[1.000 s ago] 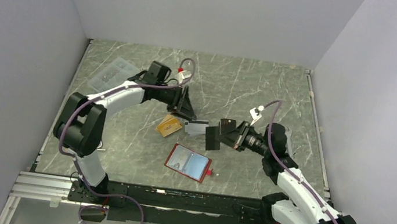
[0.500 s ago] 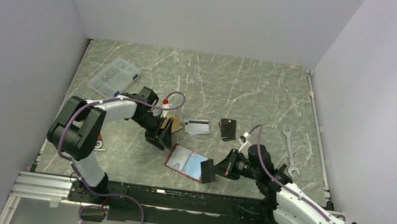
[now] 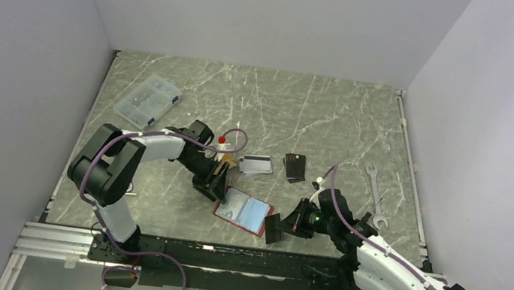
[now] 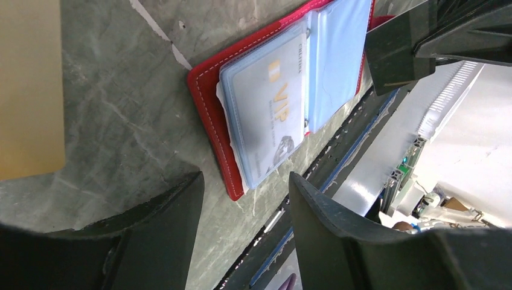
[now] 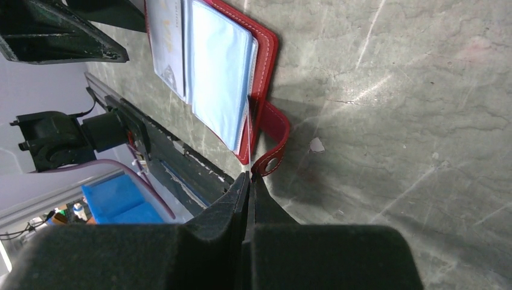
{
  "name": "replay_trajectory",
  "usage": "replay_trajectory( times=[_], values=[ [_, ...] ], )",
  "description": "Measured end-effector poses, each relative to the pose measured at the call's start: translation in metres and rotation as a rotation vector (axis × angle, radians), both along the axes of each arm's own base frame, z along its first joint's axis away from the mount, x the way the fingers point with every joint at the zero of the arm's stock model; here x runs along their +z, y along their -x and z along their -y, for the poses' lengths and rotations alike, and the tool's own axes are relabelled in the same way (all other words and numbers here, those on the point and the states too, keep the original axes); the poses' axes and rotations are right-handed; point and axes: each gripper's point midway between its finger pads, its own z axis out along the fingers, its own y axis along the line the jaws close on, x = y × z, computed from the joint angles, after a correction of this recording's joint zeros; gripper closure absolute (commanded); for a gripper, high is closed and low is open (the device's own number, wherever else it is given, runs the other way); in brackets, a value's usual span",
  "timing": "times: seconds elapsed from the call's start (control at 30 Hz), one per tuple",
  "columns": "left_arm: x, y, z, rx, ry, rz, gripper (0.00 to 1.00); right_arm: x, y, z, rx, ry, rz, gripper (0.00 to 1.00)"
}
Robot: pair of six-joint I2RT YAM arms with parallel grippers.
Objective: Put the credit cards into the card holder
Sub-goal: Turn over the card slot in the card holder.
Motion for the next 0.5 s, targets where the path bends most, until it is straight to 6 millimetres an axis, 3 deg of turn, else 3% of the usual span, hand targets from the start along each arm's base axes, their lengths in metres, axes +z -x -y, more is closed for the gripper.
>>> replay_trajectory(
  times=[0.5],
  values=[
    [-0.0012, -0.0006, 0.0029, -0.008, -0.003, 0.003, 0.43, -0.0012, -0.0026, -0.0042, 0.007, -0.03, 0.023, 1.0]
  ],
)
